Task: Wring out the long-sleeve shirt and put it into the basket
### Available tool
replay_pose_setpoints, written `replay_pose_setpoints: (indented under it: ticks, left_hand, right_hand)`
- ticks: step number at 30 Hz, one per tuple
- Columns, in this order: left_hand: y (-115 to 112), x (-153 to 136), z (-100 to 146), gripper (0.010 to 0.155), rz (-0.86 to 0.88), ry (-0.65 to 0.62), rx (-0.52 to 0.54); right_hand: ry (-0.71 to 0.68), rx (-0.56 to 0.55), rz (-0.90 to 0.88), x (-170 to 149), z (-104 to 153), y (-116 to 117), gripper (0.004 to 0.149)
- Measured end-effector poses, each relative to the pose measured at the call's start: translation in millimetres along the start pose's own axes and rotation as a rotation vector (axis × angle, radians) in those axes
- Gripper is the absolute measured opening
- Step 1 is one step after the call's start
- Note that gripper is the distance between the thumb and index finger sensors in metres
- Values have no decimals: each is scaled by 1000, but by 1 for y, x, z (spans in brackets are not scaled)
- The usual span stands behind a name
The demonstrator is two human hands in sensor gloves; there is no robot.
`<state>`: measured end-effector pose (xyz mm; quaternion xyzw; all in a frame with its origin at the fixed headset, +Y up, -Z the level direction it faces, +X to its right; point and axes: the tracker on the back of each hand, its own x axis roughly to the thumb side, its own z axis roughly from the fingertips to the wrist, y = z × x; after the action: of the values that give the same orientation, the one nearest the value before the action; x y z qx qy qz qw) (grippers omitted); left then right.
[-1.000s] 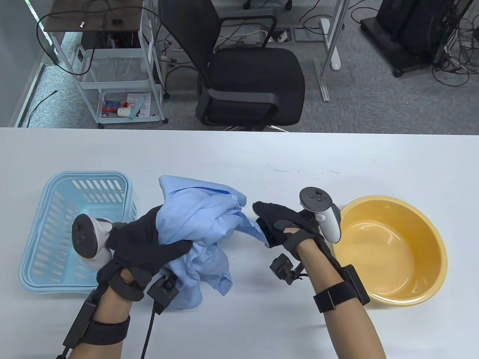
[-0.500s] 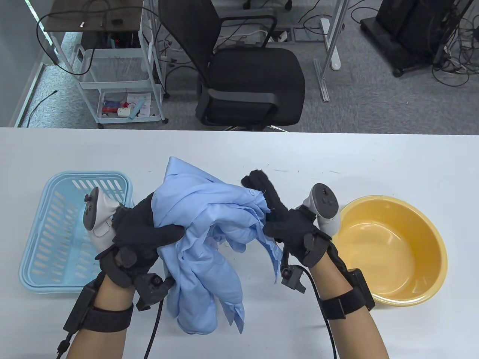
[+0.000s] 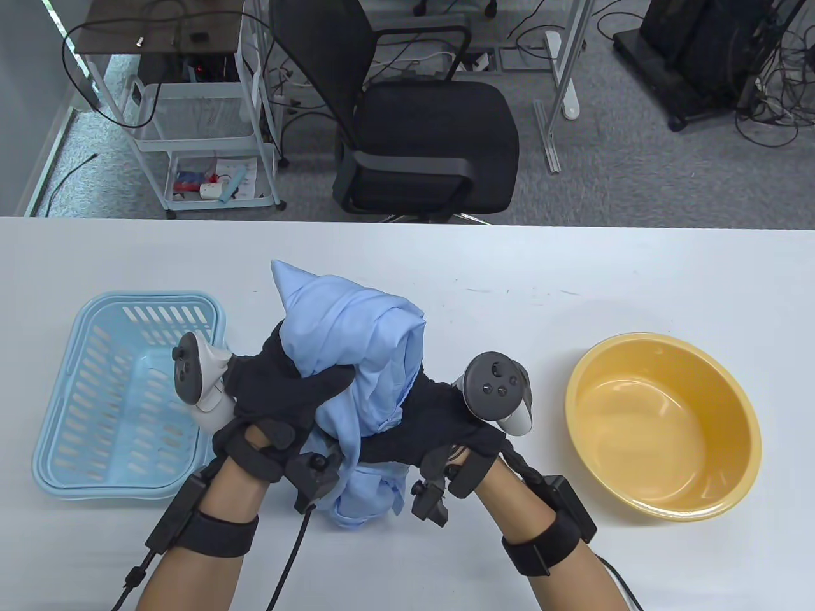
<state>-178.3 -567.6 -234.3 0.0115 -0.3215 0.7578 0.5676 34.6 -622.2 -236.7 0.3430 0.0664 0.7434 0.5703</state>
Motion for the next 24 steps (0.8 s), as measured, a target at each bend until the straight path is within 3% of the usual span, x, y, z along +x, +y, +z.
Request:
replay_pose_setpoints:
  ticks: [4, 9, 12, 15, 19, 24]
  left_hand:
    - [-1, 3, 1, 61, -11, -21, -27]
    - [0, 9, 4, 63, -37, -30, -68]
    - [0, 10, 4, 60, -44, -23, -10]
    - [2, 7, 4, 58, -79, -22, 13]
    - [0, -2, 7, 57, -129, -39, 79]
    - [0, -4, 7, 59, -86, -36, 47]
  right_hand:
    - [25, -148, 33, 0, 1, -3, 110]
    - [21, -232, 98, 0, 3, -13, 81]
    - [-14, -169, 39, -5, 4, -15, 84]
    - [-49, -41, -140, -8, 6, -11, 111]
    - [-40, 41, -3, 0, 6, -2, 133]
    - [11, -132, 101, 5, 7, -2, 112]
